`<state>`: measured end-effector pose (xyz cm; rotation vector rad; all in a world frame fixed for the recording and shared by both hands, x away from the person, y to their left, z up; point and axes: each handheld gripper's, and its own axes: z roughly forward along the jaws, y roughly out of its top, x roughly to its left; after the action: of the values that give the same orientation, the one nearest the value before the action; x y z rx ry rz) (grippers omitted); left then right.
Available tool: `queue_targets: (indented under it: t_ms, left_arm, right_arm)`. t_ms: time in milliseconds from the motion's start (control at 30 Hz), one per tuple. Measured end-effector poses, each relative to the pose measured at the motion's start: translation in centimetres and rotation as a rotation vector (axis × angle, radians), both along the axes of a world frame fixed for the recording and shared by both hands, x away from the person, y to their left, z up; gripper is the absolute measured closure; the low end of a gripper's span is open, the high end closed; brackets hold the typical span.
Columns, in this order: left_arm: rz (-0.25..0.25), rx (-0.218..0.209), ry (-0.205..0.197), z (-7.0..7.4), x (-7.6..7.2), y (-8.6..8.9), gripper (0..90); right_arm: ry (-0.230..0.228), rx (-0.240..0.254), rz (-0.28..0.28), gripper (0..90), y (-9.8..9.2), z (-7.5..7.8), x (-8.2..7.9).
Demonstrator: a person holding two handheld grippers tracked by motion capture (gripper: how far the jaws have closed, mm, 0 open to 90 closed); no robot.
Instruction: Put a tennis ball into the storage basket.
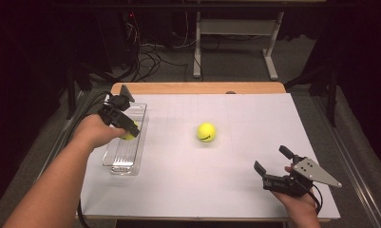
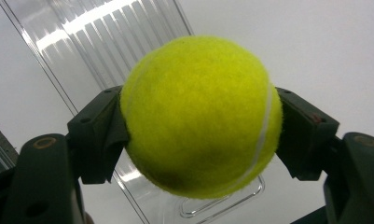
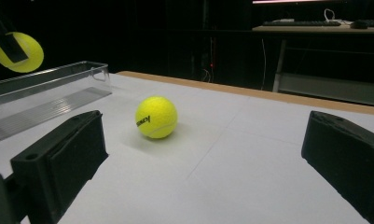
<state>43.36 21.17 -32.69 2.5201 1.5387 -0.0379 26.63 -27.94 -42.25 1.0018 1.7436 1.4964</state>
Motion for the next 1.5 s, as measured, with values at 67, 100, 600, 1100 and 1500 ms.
queue_targets:
  t_ms: [67, 100, 600, 1100, 1500]
  left_arm:
    - [0.009, -0.014, -0.006, -0.1, 0.2, -0.1, 26.5]
    - [0.015, -0.022, -0.012, -0.1, 0.2, -0.1, 26.5]
    - [0.06, 0.02, 0.023, -2.3, 1.8, 0.5, 26.6]
    - [0.091, 0.048, 0.036, -3.5, 3.2, 0.9, 26.3]
    - [0.075, 0.08, 0.04, -3.5, 3.2, 0.1, 26.1]
  right_arm:
    - [-0.001, -0.001, 0.0, 0.1, 0.0, 0.0, 0.0]
    - [0.0, 0.001, 0.001, 0.2, 0.1, 0.0, 0.0]
    - [0.005, -0.006, 0.005, 0.1, 0.1, -0.1, 0.0]
    - [0.005, -0.001, 0.0, 0.2, 0.0, -0.1, 0.0]
    - [0.005, 0.003, 0.001, 0.2, 0.1, -0.1, -0.1]
